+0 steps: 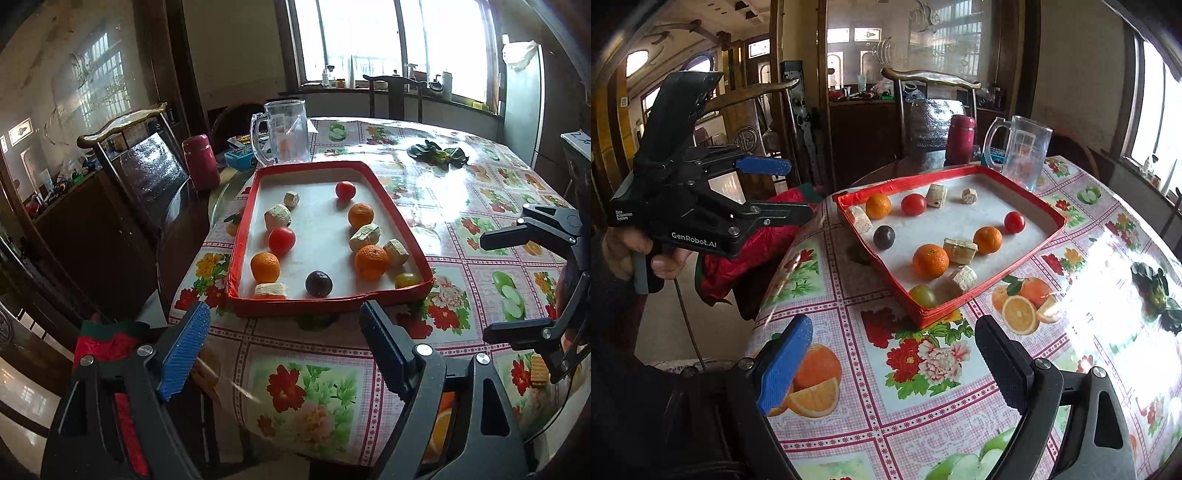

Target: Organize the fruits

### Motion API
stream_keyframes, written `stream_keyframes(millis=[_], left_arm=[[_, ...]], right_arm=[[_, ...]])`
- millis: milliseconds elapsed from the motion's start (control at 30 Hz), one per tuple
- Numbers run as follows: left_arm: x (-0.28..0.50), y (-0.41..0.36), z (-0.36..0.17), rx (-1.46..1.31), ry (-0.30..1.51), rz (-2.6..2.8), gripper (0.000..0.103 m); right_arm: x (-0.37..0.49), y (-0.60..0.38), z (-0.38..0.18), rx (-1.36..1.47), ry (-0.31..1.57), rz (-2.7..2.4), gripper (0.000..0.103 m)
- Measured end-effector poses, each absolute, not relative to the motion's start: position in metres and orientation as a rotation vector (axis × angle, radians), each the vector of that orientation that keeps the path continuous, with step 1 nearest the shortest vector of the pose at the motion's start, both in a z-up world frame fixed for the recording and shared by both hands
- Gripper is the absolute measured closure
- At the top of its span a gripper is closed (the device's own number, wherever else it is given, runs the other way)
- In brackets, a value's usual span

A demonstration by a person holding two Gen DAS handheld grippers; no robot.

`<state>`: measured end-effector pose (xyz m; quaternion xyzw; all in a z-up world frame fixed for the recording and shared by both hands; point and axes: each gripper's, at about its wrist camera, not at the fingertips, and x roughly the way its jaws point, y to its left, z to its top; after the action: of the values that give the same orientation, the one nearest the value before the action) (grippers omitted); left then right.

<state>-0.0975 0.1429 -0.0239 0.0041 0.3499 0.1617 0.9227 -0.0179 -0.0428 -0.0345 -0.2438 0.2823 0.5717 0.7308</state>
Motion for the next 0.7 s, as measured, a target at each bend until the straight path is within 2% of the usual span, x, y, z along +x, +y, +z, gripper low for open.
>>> stream_keyframes(millis=[700], left_arm=[[-0.108, 0.145, -0.002, 0.007, 0.681, 0.303, 0.02]], right_arm=[[-0.027, -0.042, -0.006, -0.552, 0.517, 1.291, 0.012]])
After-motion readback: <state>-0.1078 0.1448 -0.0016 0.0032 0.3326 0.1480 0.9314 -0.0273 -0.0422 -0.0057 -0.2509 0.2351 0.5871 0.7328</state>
